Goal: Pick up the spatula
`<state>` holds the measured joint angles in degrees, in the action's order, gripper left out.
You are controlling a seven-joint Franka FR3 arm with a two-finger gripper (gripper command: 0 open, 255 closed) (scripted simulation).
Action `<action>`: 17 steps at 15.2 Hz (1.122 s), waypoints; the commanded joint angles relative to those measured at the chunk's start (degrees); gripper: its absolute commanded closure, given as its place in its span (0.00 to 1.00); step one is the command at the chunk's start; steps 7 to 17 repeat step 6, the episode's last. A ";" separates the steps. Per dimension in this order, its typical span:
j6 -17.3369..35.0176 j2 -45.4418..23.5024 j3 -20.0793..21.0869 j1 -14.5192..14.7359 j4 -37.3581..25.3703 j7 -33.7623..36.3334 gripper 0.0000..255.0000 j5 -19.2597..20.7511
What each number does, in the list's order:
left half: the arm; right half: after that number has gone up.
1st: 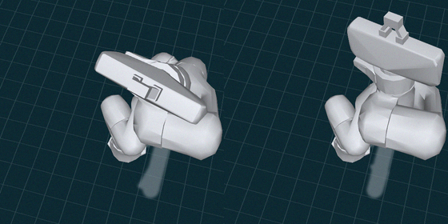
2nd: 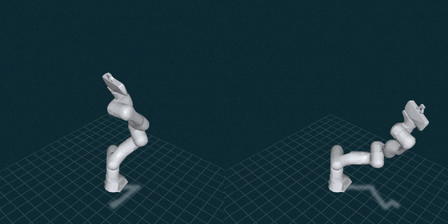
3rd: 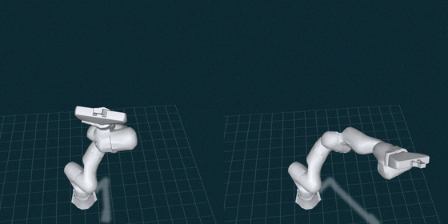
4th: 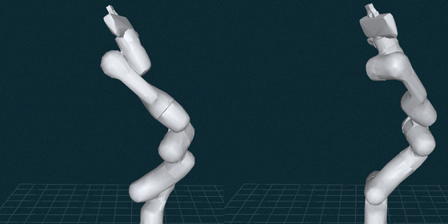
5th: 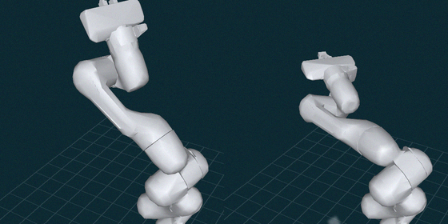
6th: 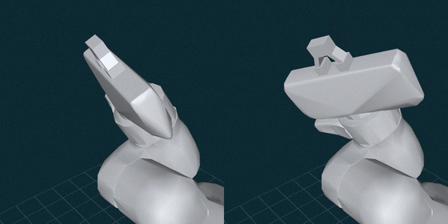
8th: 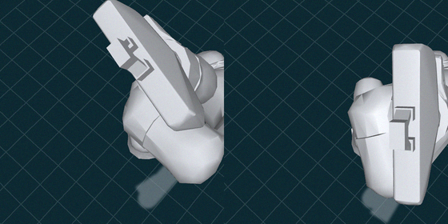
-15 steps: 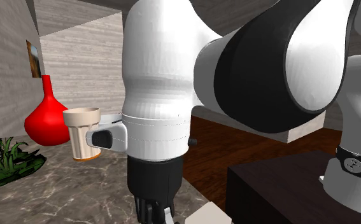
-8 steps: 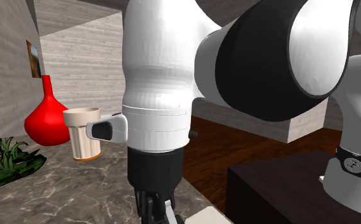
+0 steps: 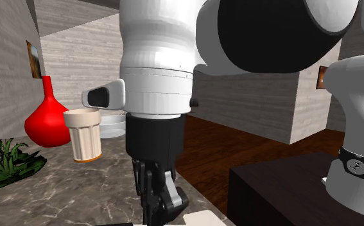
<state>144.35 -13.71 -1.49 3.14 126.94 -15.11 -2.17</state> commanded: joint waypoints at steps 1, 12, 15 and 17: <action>-1.41 1.30 -0.04 0.04 -0.09 0.12 1.00 0.11; -3.61 3.05 -0.09 0.06 -0.55 0.25 1.00 0.27; -3.61 3.05 -0.09 0.06 -0.55 0.25 1.00 0.27; -3.61 3.05 -0.09 0.06 -0.55 0.25 1.00 0.27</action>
